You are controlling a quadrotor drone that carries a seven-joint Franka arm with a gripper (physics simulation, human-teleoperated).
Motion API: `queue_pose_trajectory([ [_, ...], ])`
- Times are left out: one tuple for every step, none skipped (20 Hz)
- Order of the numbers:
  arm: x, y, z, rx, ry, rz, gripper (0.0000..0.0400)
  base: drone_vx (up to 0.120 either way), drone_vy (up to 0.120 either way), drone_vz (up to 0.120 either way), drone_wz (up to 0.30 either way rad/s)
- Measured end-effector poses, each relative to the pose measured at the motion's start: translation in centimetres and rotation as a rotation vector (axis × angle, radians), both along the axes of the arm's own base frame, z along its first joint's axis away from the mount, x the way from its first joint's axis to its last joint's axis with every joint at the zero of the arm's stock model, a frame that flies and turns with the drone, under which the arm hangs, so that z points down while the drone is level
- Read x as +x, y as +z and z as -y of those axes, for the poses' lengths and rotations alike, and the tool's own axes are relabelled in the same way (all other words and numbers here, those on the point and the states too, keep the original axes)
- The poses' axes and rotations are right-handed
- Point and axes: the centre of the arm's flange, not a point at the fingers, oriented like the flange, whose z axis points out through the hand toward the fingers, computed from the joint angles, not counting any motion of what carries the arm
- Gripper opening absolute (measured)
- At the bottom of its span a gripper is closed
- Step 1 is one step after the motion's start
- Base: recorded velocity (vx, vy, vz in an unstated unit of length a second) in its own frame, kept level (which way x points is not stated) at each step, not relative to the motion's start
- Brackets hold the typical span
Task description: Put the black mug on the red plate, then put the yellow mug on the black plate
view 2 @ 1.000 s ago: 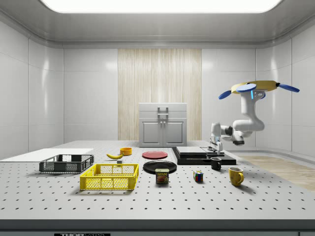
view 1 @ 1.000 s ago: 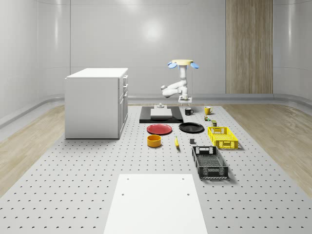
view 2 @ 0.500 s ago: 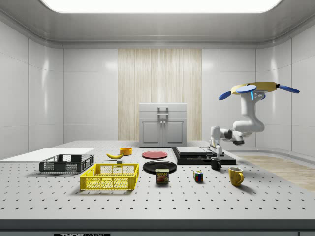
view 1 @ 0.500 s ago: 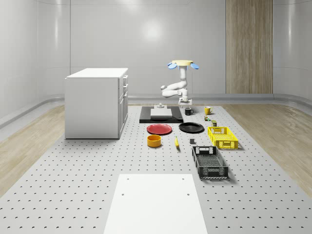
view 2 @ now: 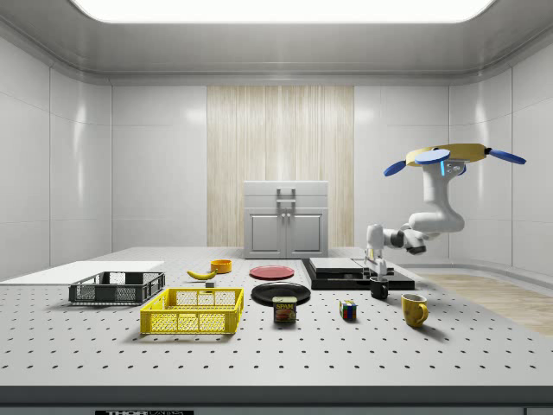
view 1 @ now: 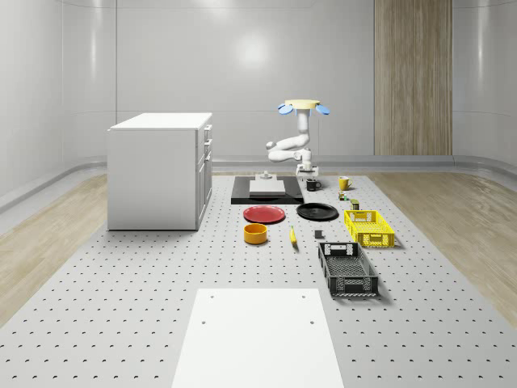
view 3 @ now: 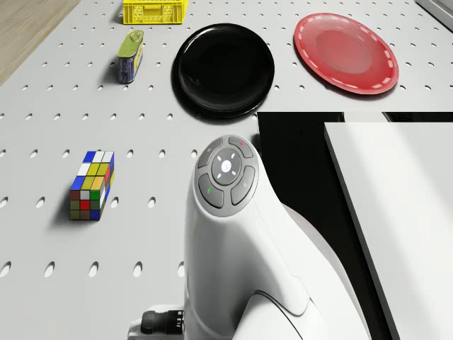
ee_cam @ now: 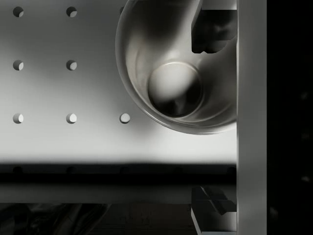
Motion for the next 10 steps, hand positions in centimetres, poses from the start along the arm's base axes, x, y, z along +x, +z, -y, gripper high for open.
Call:
queue_pose_trajectory([
  [0.04, 0.05, -0.04, 0.0, 0.0, 0.0, 0.04, 0.0, 0.0, 0.0, 0.0],
  [0.08, 0.09, -0.08, 0.0, 0.0, 0.0, 0.04, 0.0, 0.0, 0.0, 0.0],
  [0.1, 0.12, -0.11, 0.0, 0.0, 0.0, 0.04, 0.0, 0.0, 0.0, 0.0],
  [0.12, 0.15, -0.13, 0.0, 0.0, 0.0, 0.04, 0.0, 0.0, 0.0, 0.0],
  [0.14, 0.17, -0.15, 0.0, 0.0, 0.0, 0.04, 0.0, 0.0, 0.0, 0.0],
  [0.15, 0.19, -0.16, 0.0, 0.0, 0.0, 0.04, 0.0, 0.0, 0.0, 0.0],
  [0.16, 0.2, -0.18, 0.0, 0.0, 0.0, 0.0336, 0.0, 0.0, 0.0, 0.0],
  [0.17, 0.21, -0.19, 0.0, 0.0, 0.0, 0.0286, 0.0, 0.0, 0.0, 0.0],
  [0.18, 0.22, -0.19, 0.0, 0.0, 0.0, 0.0247, 0.0, 0.0, 0.0, 0.0],
  [0.19, 0.22, -0.2, 0.0, 0.0, 0.0, 0.0217, 0.0, 0.0, 0.0, 0.0],
])
